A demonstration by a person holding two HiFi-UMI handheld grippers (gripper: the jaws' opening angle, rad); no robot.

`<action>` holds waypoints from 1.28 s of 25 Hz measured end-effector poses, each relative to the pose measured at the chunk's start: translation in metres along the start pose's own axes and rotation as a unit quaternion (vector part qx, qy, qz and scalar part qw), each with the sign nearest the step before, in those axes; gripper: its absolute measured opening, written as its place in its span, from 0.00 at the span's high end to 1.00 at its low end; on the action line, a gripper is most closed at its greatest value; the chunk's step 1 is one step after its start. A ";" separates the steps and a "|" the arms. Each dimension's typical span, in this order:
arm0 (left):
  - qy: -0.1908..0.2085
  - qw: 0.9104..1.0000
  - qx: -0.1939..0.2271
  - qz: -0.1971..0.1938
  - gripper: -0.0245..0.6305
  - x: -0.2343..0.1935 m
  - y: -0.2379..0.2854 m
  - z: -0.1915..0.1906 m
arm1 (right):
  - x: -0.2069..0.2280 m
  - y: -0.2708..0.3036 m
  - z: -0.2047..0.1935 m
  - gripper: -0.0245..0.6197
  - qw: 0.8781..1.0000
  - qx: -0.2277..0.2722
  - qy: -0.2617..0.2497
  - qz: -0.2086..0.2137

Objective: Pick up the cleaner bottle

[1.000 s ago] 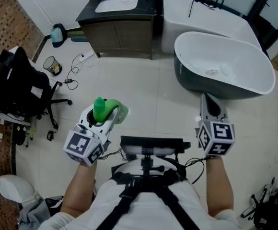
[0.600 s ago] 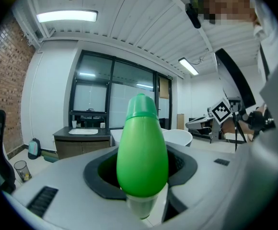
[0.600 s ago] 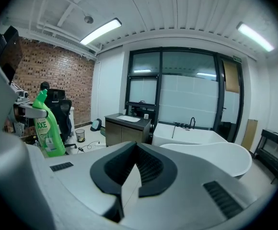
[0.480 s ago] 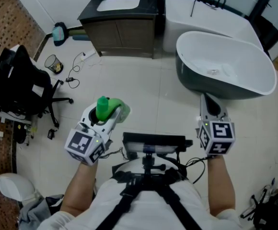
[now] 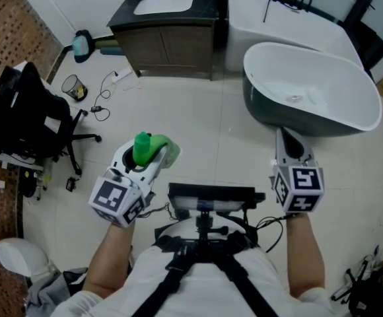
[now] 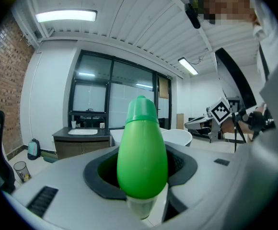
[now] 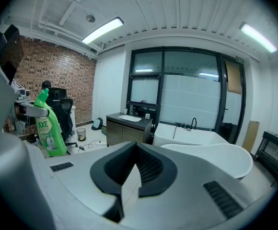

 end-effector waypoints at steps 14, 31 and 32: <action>-0.002 1.000 -0.005 0.007 0.68 0.001 -0.005 0.001 | -0.003 -0.001 -0.002 0.96 1.000 -0.007 -0.003 0.009; -0.008 1.000 -0.004 0.000 0.68 0.004 -0.004 0.001 | -0.006 -0.003 -0.008 0.96 1.000 -0.023 -0.005 0.016; -0.008 1.000 -0.004 0.000 0.68 0.005 -0.004 0.000 | -0.006 -0.003 -0.009 0.96 1.000 -0.024 -0.005 0.017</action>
Point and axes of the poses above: the fingertips, and each gripper's own axes: y forward along the fingers, x to its right, z out of its top, the point moved 6 cm from there along -y, backward along the fingers, and after that the axes turned 9 degrees about y, right-handed, at the moved point
